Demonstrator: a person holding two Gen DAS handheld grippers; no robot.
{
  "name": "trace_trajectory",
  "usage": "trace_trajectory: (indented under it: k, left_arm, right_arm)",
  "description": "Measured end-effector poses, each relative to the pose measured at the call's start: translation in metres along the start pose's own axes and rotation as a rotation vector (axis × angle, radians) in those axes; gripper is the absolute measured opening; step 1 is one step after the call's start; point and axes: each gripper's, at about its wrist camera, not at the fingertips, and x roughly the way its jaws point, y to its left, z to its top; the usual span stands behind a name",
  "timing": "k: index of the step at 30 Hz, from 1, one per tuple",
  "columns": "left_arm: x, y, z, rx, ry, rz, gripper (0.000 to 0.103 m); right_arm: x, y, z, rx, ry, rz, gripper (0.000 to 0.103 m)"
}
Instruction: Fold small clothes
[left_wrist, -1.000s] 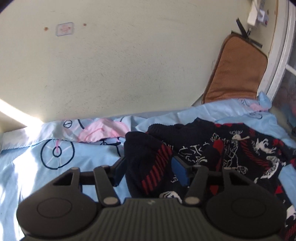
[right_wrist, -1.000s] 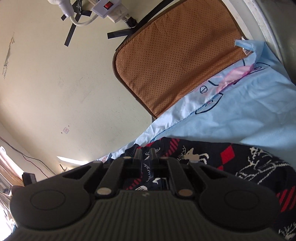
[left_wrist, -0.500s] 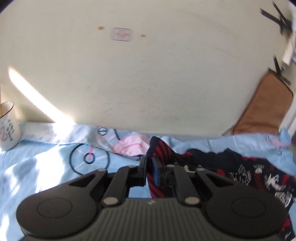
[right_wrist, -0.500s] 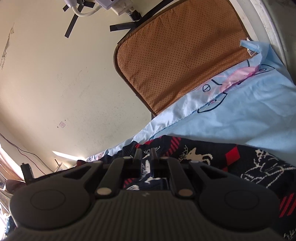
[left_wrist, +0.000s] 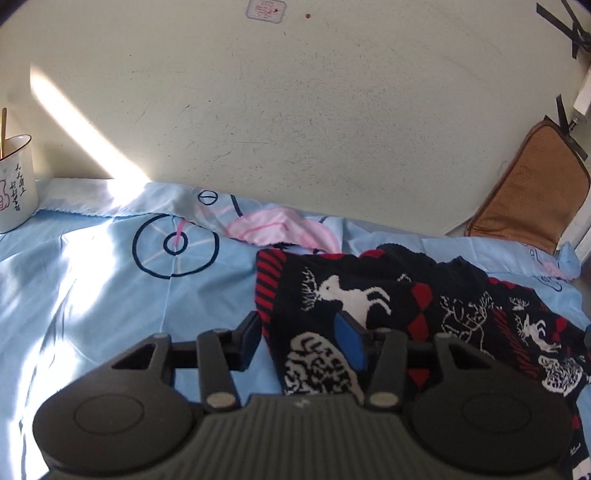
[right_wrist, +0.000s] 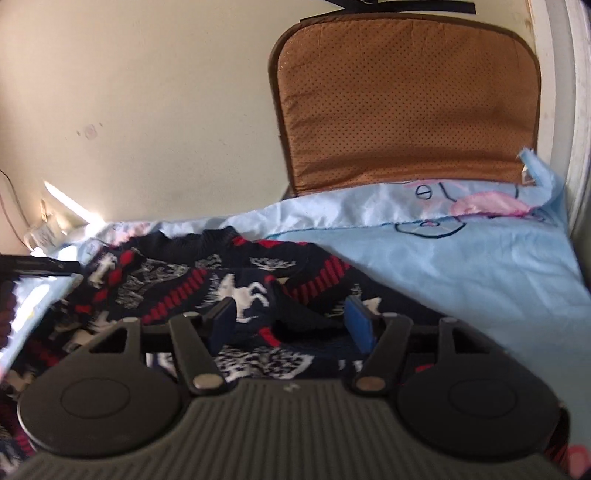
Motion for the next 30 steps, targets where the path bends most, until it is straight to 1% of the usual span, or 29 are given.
trace_trajectory:
  k: [2, 3, 4, 5, 6, 7, 8, 9, 10, 11, 12, 13, 14, 15, 17, 18, 20, 21, 23, 24, 25, 26, 27, 29, 30]
  left_arm:
    - [0.008, -0.007, -0.005, 0.037, 0.007, 0.067, 0.044]
    - [0.014, -0.007, -0.009, 0.047, 0.020, 0.099, 0.045]
    - [0.015, -0.006, -0.012, 0.050, 0.004, 0.104, 0.048]
    - [0.014, -0.005, -0.015, 0.056, -0.010, 0.106, 0.049]
    - [0.011, -0.004, -0.017, 0.055, -0.018, 0.108, 0.051]
    - [0.009, -0.002, -0.018, 0.049, -0.022, 0.105, 0.052]
    - [0.007, 0.000, -0.019, 0.040, -0.025, 0.101, 0.052]
    - [0.003, 0.004, -0.019, 0.025, -0.030, 0.103, 0.053]
    - [0.000, 0.006, -0.020, 0.011, -0.037, 0.107, 0.053]
    - [-0.006, 0.009, -0.020, -0.011, -0.054, 0.114, 0.053]
    - [-0.012, 0.011, -0.019, -0.028, -0.068, 0.118, 0.052]
    - [-0.018, 0.011, -0.018, -0.041, -0.080, 0.119, 0.052]
    - [-0.023, 0.010, -0.017, -0.051, -0.091, 0.116, 0.052]
    - [-0.029, 0.008, -0.016, -0.055, -0.098, 0.112, 0.052]
    - [-0.039, -0.001, -0.016, -0.047, -0.113, 0.086, 0.052]
    - [-0.044, -0.008, -0.016, -0.040, -0.117, 0.065, 0.053]
    - [-0.049, -0.023, -0.019, -0.030, -0.113, 0.007, 0.053]
    - [-0.048, -0.031, -0.021, -0.028, -0.106, -0.025, 0.053]
    - [-0.045, -0.047, -0.027, -0.022, -0.088, -0.069, 0.054]
    - [-0.041, -0.055, -0.033, -0.016, -0.078, -0.080, 0.054]
    - [-0.037, -0.062, -0.038, -0.011, -0.071, -0.089, 0.054]
    - [-0.032, -0.067, -0.043, -0.002, -0.068, -0.099, 0.054]
    - [-0.027, -0.071, -0.049, 0.014, -0.069, -0.100, 0.054]
    - [-0.021, -0.076, -0.059, 0.054, -0.083, -0.079, 0.054]
    - [-0.018, -0.077, -0.063, 0.079, -0.089, -0.063, 0.054]
  right_arm:
    - [0.013, -0.004, 0.001, -0.022, 0.017, -0.077, 0.024]
    - [0.022, -0.012, 0.003, 0.009, 0.033, -0.132, 0.006]
    - [0.025, -0.023, 0.005, 0.054, 0.030, -0.182, 0.006]
    - [0.025, -0.037, 0.006, 0.123, 0.015, -0.237, 0.006]
    - [0.021, -0.052, 0.006, 0.199, 0.006, -0.266, 0.011]
    - [0.017, -0.064, 0.005, 0.265, -0.007, -0.267, 0.011]
    - [0.004, -0.077, 0.001, 0.358, -0.036, -0.234, 0.011]
    - [-0.011, -0.086, -0.003, 0.421, -0.064, -0.179, 0.012]
    - [-0.026, -0.092, -0.008, 0.467, -0.090, -0.129, 0.013]
    - [-0.040, -0.097, -0.014, 0.498, -0.109, -0.098, 0.015]
    - [-0.061, -0.098, -0.023, 0.533, -0.129, -0.072, 0.019]
    - [-0.075, -0.099, -0.032, 0.558, -0.136, -0.052, 0.025]
    - [-0.087, -0.101, -0.040, 0.585, -0.138, -0.026, 0.028]
    - [-0.101, -0.100, -0.053, 0.633, -0.139, 0.020, 0.031]
    - [-0.118, -0.097, -0.074, 0.717, -0.136, 0.091, 0.032]
    - [-0.124, -0.094, -0.085, 0.760, -0.140, 0.123, 0.034]
    - [-0.127, -0.088, -0.104, 0.849, -0.132, 0.181, 0.039]
    - [-0.127, -0.083, -0.113, 0.903, -0.133, 0.225, 0.041]
    - [-0.118, -0.074, -0.122, 0.976, -0.140, 0.273, 0.048]
    - [-0.111, -0.069, -0.125, 1.012, -0.146, 0.277, 0.055]
    - [-0.105, -0.065, -0.126, 1.030, -0.160, 0.263, 0.065]
    - [-0.099, -0.062, -0.126, 1.040, -0.178, 0.245, 0.067]
    - [-0.090, -0.060, -0.123, 1.047, -0.206, 0.223, 0.066]
    - [-0.077, -0.060, -0.118, 1.073, -0.238, 0.216, 0.066]
    - [-0.072, -0.064, -0.113, 1.095, -0.264, 0.191, 0.067]
